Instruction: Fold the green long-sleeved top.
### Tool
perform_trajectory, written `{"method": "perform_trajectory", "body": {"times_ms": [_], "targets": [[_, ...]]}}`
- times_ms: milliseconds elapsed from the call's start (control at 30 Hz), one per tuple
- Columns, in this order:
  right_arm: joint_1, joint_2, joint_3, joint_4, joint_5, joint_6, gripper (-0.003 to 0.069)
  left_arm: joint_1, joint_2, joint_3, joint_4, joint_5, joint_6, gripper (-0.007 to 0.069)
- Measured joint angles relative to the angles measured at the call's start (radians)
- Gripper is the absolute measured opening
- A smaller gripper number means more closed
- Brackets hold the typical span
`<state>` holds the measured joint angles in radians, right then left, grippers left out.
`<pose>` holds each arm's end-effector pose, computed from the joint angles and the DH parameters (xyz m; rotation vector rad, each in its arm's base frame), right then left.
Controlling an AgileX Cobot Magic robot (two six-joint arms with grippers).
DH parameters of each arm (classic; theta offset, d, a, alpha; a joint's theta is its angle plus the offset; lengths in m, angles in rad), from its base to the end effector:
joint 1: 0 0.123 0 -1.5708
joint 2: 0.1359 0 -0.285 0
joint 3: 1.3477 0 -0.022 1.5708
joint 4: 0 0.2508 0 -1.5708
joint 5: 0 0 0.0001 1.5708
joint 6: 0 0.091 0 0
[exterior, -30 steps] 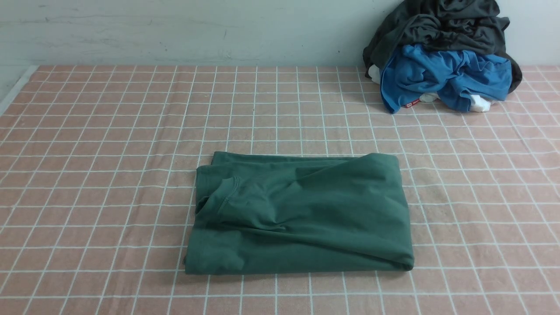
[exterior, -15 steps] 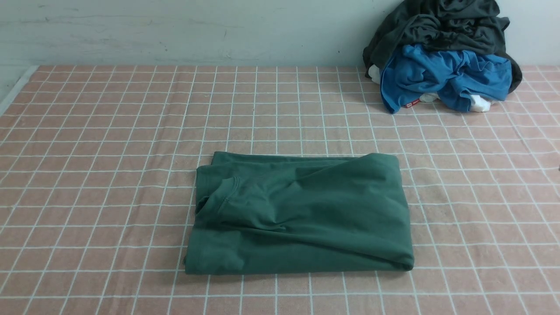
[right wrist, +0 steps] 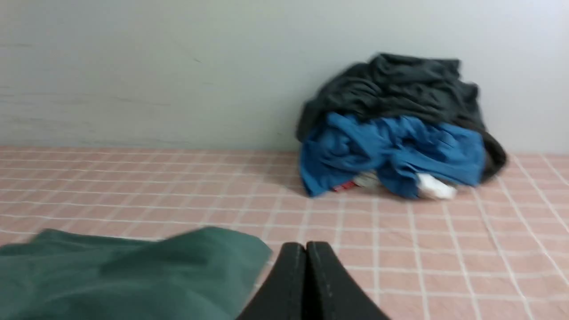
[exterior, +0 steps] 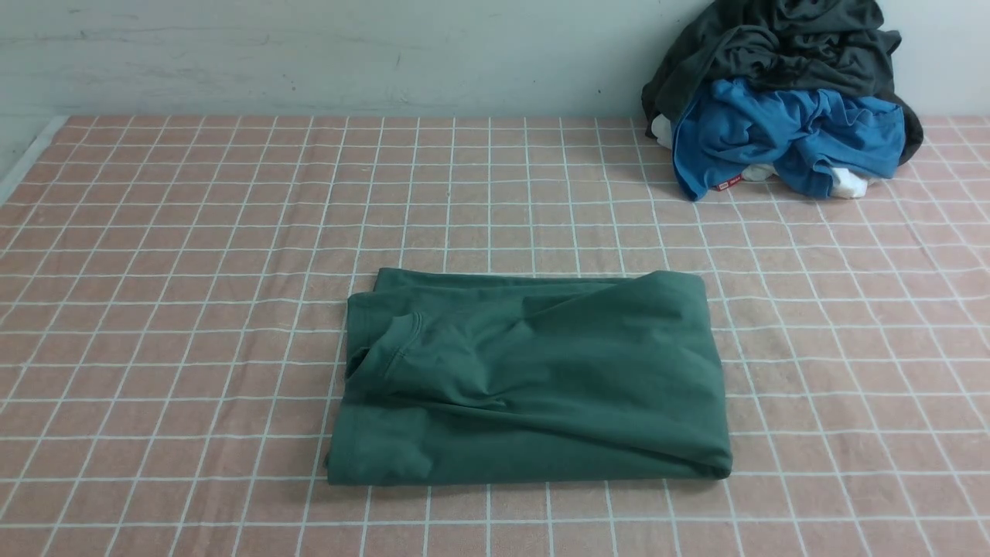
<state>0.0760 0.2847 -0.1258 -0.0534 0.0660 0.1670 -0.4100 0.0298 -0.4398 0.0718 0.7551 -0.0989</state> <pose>0.0815 0.0059 0.2308 0.0349 1.7100 0.1381 0.0171 -0.0026 0.2858 0.2975 1.8116 -0.2765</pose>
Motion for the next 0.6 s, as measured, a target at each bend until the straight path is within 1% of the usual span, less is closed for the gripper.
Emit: {"method": "perform_trajectory", "body": {"times_ms": [33, 100, 167, 300, 433, 600], "targets": [[-0.051, -0.045, 0.048, -0.001, 0.001, 0.007, -0.0014, 0.000, 0.000, 0.000, 0.000, 0.000, 0.000, -0.0003], [-0.113, -0.112, 0.113, -0.009, 0.014, 0.011, -0.0014, 0.000, 0.000, 0.000, 0.000, 0.000, 0.000, -0.0003], [-0.143, -0.178, 0.146, -0.016, 0.039, 0.013, -0.0014, 0.000, 0.000, 0.000, 0.000, 0.000, 0.000, -0.0003], [-0.147, -0.283, 0.152, -0.019, 0.134, 0.013, -0.0014, 0.000, 0.000, 0.000, 0.000, 0.000, 0.000, -0.0003], [-0.132, -0.295, 0.152, -0.014, 0.271, 0.013, -0.0014, 0.000, -0.001, 0.002, 0.001, 0.002, 0.000, -0.0003], [-0.127, -0.295, 0.150, -0.007, 0.283, 0.013, -0.0014, 0.000, -0.001, 0.007, 0.001, 0.002, 0.000, -0.0003]]}}
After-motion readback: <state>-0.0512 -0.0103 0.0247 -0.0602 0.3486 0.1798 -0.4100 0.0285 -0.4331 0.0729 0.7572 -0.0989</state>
